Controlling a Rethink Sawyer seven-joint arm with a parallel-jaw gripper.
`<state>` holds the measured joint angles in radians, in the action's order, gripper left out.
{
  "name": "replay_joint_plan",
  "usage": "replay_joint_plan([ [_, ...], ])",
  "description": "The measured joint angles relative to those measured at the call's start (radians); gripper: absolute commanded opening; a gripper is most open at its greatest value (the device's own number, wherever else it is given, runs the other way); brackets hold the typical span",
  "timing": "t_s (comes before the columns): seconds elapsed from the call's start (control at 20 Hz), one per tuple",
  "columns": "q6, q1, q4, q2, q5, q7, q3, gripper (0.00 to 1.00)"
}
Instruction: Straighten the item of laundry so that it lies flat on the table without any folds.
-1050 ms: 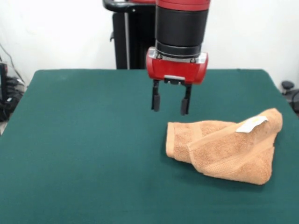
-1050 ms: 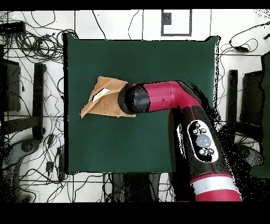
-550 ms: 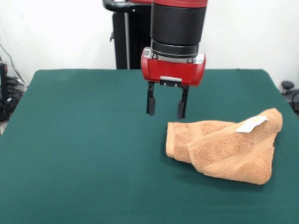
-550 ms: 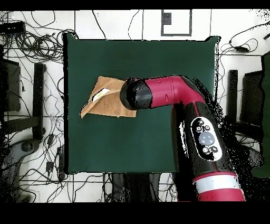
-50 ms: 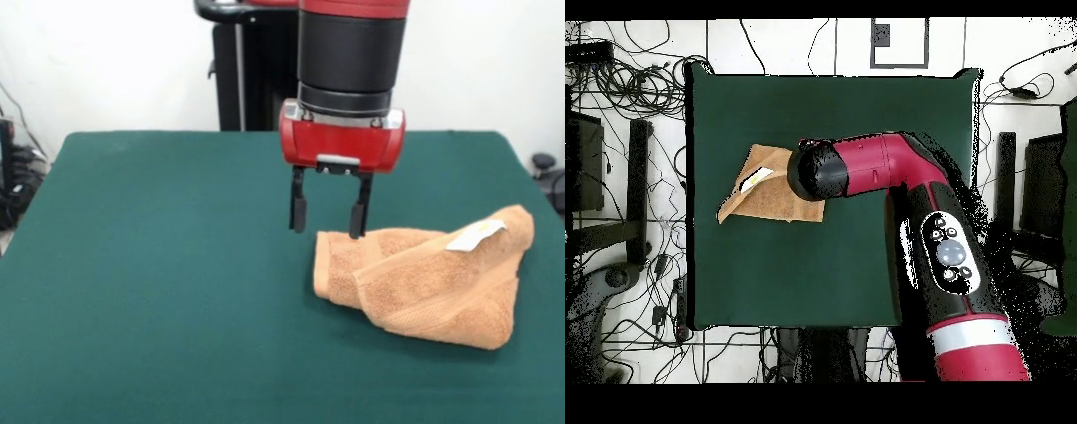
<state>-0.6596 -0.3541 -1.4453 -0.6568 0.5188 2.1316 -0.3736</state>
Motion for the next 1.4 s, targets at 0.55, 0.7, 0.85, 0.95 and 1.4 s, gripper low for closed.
replay_joint_plan([
  [0.55,-0.003,-0.001,0.007,0.047,0.001,0.000,-0.003,1.00],
  [0.7,-0.014,-0.001,0.008,0.057,0.001,0.000,-0.003,1.00],
  [0.85,-0.020,-0.001,0.010,0.065,0.002,0.000,-0.003,1.00],
  [0.95,-0.028,-0.001,0.012,0.076,0.003,0.000,-0.003,1.00],
  [1.4,-0.033,-0.004,0.014,0.092,0.004,0.000,-0.003,1.00],
])
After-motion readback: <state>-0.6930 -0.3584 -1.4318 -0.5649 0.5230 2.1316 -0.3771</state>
